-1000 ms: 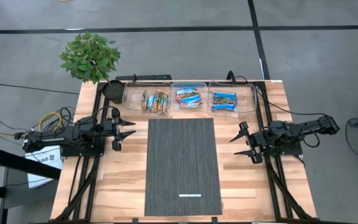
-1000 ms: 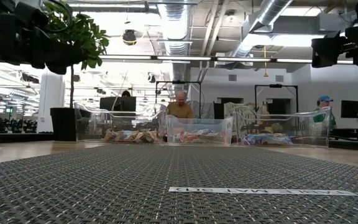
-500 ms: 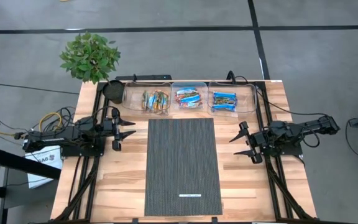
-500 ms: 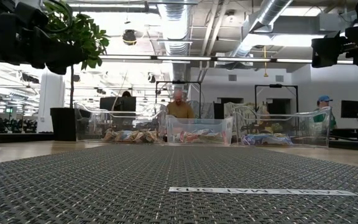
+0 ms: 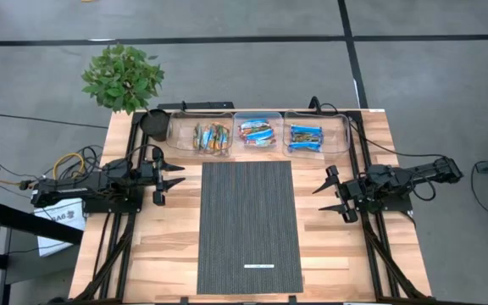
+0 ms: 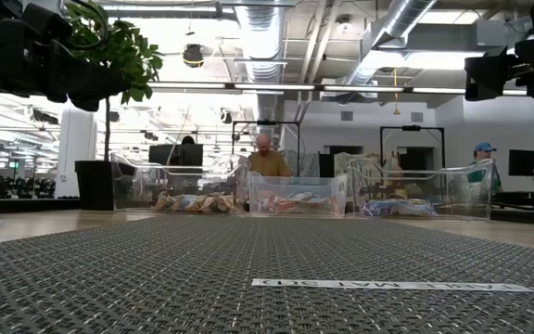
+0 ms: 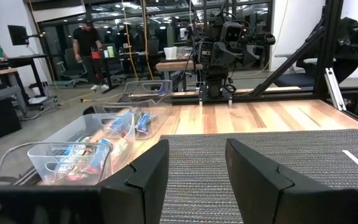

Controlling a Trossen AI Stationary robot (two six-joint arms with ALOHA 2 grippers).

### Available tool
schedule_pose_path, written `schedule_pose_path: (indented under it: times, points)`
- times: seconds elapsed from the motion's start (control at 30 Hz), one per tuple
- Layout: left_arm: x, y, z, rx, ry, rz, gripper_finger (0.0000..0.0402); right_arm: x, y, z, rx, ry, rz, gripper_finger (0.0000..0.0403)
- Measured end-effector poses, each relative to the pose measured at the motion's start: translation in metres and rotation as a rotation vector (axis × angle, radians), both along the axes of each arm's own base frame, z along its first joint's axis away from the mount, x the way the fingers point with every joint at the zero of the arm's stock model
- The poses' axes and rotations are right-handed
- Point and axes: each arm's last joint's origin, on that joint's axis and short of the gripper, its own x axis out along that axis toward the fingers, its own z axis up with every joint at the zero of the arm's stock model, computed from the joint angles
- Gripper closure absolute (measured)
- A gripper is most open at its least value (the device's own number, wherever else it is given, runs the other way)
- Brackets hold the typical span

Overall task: Pick and place Granola Bars by type
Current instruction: Return to Home Position

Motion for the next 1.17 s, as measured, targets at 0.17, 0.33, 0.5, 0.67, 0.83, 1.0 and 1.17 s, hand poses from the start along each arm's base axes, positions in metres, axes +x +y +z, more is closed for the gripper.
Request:
schedule_pose_path:
  times: [0.17, 0.33, 0.5, 0.67, 0.83, 1.0, 1.17]
  points:
    - [0.0, 0.0, 0.0, -0.006, -0.001, 0.0, 0.0248, 0.0, 0.0, 0.0, 0.0, 0.0, 0.0, 0.0154]
    - [0.0, 0.0, 0.0, -0.001, 0.0, 0.0, 0.0248, 0.0, 0.0, 0.0, 0.0, 0.0, 0.0, 0.0154]
    - [0.0, 0.0, -0.0001, 0.01, 0.002, 0.0, 0.0248, 0.0, 0.0, 0.0, 0.0, 0.0, 0.0, 0.0154]
    - [0.0, 0.0, 0.0, 0.002, 0.001, 0.0, 0.0248, 0.0, 0.0, -0.0001, 0.0, 0.0, 0.0, 0.0154]
    - [0.0, 0.0, 0.0, 0.002, 0.001, 0.0, 0.0248, 0.0, 0.0, -0.0002, 0.0, 0.001, 0.0, 0.0154]
    - [0.0, 0.0, -0.0001, 0.008, 0.002, 0.0, 0.0248, 0.0, 0.0, -0.0001, 0.0, 0.0, 0.0, 0.0154]
    - [0.0, 0.0, -0.0002, 0.001, 0.001, 0.0, 0.0248, 0.0, 0.0, 0.0, 0.0, 0.0, 0.0, 0.0154]
